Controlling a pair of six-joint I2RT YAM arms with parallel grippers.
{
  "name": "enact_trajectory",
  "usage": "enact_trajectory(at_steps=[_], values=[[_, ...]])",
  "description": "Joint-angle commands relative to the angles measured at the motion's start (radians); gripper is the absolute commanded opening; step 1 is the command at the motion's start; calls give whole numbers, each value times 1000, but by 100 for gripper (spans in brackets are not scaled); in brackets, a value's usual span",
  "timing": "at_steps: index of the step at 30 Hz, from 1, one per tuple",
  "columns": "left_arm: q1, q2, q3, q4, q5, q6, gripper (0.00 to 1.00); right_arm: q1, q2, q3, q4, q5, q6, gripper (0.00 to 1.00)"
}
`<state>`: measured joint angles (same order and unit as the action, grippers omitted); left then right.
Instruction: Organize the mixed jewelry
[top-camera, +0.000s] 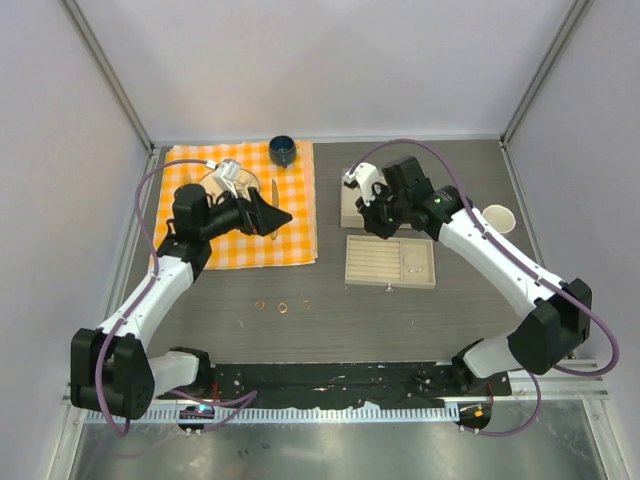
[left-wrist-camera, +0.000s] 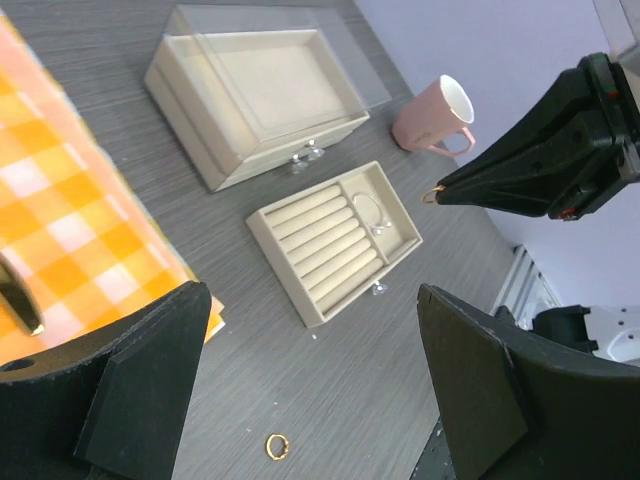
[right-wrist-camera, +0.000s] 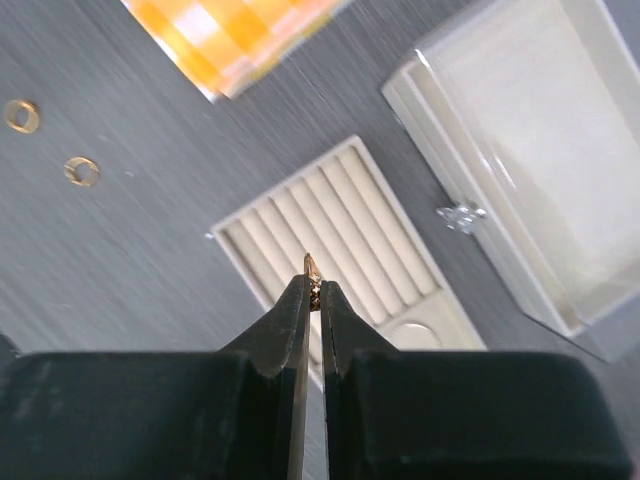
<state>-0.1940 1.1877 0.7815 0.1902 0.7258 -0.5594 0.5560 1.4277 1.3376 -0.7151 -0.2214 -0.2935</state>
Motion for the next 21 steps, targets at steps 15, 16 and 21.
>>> enact_trajectory(at_steps=[15, 16, 21], values=[[59, -34, 73, -149, -28, 145, 96, -2, 186, -83, 95, 214, -495, 1], [61, -33, 73, -149, -29, 144, 97, -4, 194, -83, 100, 215, -504, 1], [67, -30, 73, -153, -34, 151, 100, -2, 232, -91, 138, 211, -549, 1]])
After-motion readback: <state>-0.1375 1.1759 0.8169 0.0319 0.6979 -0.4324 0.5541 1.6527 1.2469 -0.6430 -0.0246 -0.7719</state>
